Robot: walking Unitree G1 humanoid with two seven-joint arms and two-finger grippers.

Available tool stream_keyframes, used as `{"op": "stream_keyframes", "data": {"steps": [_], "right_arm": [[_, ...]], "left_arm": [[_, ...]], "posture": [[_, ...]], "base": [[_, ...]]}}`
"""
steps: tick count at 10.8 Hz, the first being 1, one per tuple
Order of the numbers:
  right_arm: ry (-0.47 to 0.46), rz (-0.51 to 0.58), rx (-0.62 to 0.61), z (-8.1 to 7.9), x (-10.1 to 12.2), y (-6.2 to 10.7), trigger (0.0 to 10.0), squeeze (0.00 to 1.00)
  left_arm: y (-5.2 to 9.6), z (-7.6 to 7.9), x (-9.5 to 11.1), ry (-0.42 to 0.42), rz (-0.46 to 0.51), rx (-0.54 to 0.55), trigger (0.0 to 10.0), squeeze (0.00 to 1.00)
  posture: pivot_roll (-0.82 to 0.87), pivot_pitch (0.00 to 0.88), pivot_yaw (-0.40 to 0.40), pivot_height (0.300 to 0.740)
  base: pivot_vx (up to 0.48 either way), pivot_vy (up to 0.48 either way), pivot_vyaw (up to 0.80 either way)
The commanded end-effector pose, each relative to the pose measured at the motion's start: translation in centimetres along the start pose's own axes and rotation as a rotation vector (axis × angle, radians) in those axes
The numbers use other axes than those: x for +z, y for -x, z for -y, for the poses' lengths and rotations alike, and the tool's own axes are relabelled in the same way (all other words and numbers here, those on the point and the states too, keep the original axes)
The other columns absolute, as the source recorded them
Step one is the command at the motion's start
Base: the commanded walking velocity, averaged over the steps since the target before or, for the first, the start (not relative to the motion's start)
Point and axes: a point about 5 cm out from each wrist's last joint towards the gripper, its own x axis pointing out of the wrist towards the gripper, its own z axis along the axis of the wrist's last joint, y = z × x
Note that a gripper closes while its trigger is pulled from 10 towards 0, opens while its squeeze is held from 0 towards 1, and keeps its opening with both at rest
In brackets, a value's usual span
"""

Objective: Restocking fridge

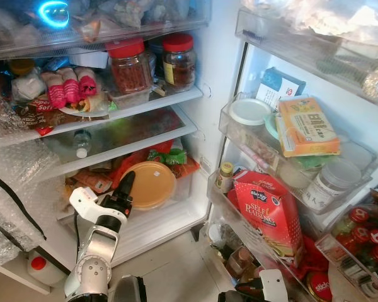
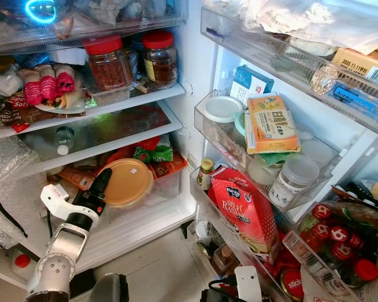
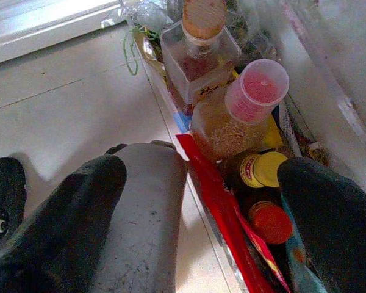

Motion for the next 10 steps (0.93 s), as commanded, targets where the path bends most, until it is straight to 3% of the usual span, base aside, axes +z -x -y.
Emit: {"op": "stream_keyframes", "data": {"steps": [1,6,10], "right_arm": [[-0.007,-0.115,0.026,-0.73,-2.99,0.69,10.0,0.00],[-0.010,-0.115,0.028,-0.76,-2.98,0.68,10.0,0.00],[-0.010,-0.115,0.029,-0.76,-3.00,0.69,10.0,0.00]], "left_arm": [[-0.01,0.12,0.33,-0.028,0.010,0.002,10.0,0.00],[-0.04,0.06,0.28,-0.043,0.007,0.008,10.0,0.00],[-0.03,0.01,0.21,-0.050,0.005,0.011,10.0,0.00]], "posture": [[-0.17,0.060,-0.010,0.631],[-0.17,0.061,-0.008,0.631],[-0.17,0.058,-0.009,0.631]], "base": [[0.000,0.000,0.00],[0.000,0.000,0.00],[0.259,0.000,0.00]]}}
